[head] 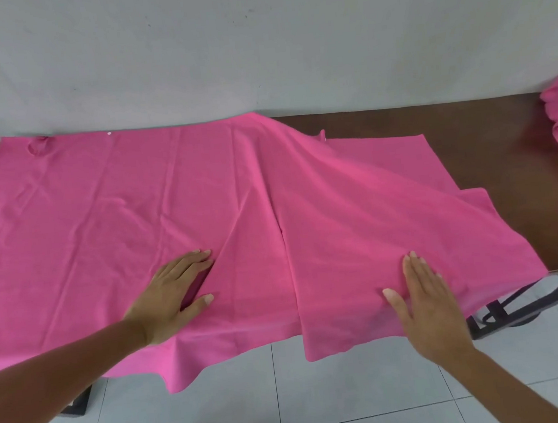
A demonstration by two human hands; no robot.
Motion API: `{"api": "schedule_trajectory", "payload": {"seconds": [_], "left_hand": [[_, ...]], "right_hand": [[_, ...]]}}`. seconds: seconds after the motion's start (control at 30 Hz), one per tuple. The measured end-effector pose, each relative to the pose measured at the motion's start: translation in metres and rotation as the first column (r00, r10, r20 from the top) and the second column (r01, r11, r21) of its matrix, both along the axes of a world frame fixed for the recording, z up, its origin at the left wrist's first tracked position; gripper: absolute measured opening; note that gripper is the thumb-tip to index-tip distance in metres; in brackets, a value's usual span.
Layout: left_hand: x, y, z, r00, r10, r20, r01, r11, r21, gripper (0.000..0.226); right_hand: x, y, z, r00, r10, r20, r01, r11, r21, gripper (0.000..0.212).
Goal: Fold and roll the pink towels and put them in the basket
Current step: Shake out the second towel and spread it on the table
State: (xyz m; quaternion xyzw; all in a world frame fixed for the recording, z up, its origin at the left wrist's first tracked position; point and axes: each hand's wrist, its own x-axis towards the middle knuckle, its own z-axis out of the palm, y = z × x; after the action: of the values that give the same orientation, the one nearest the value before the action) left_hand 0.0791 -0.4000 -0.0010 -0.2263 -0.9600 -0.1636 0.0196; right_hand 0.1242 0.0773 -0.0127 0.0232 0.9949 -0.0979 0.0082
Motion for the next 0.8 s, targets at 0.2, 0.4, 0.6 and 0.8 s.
{"api": "schedule_trajectory", "payload": {"seconds": [0.2, 0.4, 0.6, 0.8], "left_hand": [[0.000, -0.001, -0.001, 1.000, 0.005, 0.009, -0.005, 1.000, -0.002, 0.073], [0.000, 0.000, 0.000, 1.000, 0.001, -0.003, -0.001, 1.000, 0.006, 0.074], [0.000, -0.003, -0.003, 1.000, -0.006, -0.003, 0.006, 1.000, -0.009, 0.071], [-0.001, -0.003, -0.004, 1.000, 0.004, 0.001, -0.004, 1.000, -0.015, 0.074]], "right_hand": [[-0.045, 0.051, 0.014, 0.995, -0.044, 0.086, 0.040, 0.998, 0.050, 0.105], [-0.071, 0.077, 0.025, 0.982, -0.059, 0.177, 0.038, 0.992, 0.118, 0.103], [-0.098, 0.091, 0.035, 0.956, -0.109, 0.272, 0.033, 0.962, 0.269, 0.108], [-0.088, 0.059, 0.037, 0.965, -0.203, 0.169, 0.153, 0.952, 0.266, 0.098]]}}
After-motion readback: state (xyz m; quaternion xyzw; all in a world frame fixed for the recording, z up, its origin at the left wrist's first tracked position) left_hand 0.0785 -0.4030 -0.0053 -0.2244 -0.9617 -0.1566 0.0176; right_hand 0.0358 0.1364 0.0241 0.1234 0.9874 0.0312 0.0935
